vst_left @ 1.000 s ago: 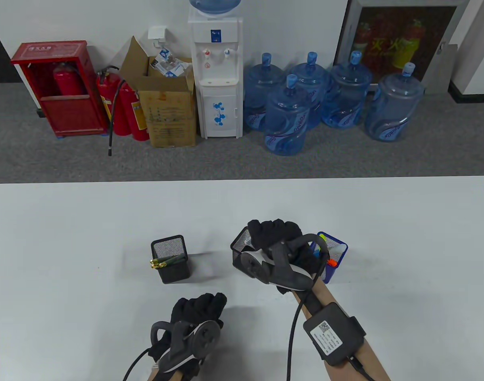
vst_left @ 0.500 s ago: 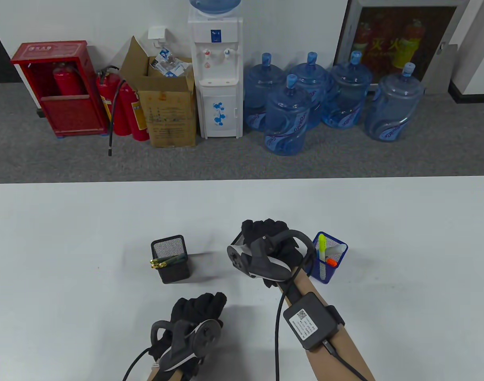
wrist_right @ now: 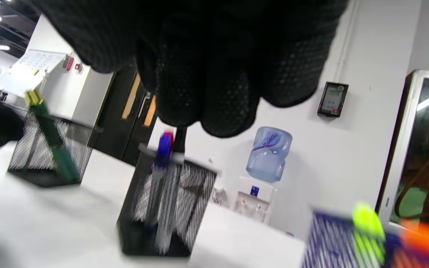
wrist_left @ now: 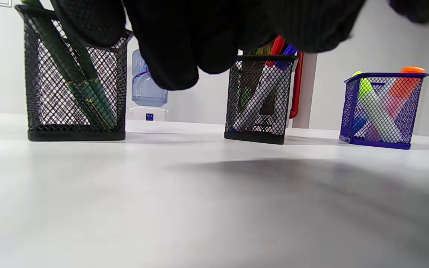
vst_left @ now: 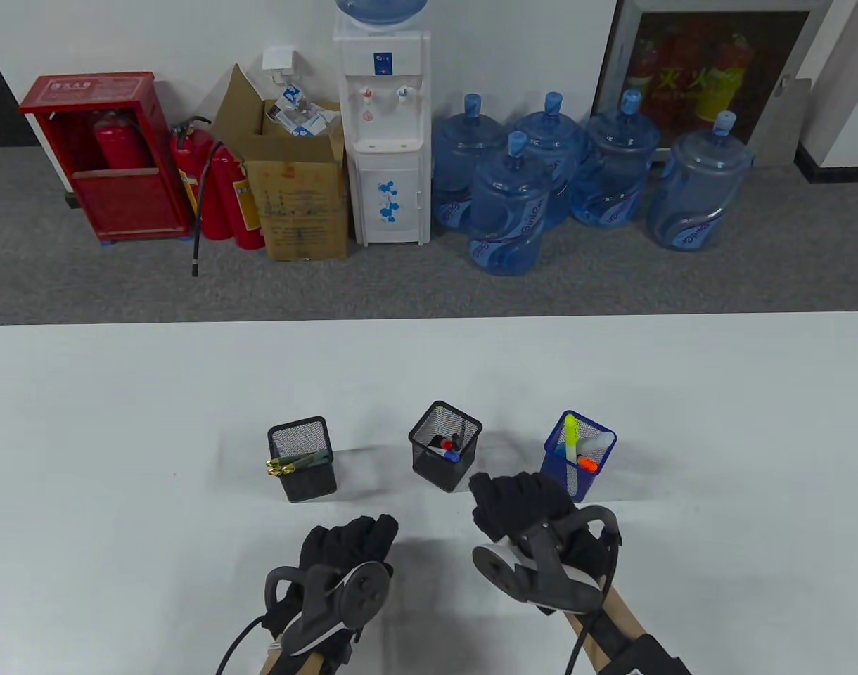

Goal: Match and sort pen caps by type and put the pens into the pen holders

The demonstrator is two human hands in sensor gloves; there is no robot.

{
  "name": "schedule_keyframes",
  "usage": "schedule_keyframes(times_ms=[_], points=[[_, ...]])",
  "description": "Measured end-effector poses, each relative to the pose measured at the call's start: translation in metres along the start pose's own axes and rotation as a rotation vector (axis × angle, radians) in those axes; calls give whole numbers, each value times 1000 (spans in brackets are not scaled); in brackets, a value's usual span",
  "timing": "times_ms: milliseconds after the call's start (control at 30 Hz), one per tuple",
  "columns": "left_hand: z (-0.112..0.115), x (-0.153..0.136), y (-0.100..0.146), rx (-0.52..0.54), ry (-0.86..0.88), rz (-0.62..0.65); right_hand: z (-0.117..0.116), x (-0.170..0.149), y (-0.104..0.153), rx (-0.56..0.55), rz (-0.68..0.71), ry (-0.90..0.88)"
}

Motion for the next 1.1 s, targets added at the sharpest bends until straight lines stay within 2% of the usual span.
schedule_keyframes(times_ms=[133, 267, 533, 1100], points=[[2, 0, -2, -9, -19, -12, -34, -8, 29, 52, -40, -3], [2, -1, -2, -7, -45, -17, -53, -21, 48, 104, -95, -47], [2, -5, -1, -13, -55, -40, -57, -30, 58, 146, -97, 8], [4, -3, 0, -39, -55, -35, -65, -17, 58, 206, -36, 39]])
Point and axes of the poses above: the tracker on the back of each hand, its own x axis roughly to the thumb side, its own y axis roughly from the fingertips to the wrist, z = x × y, the point moved 1 cm from there along -y, roughly from the wrist to the fingertips, and after that the axes turned 4 degrees about z, right-handed, at the moved point
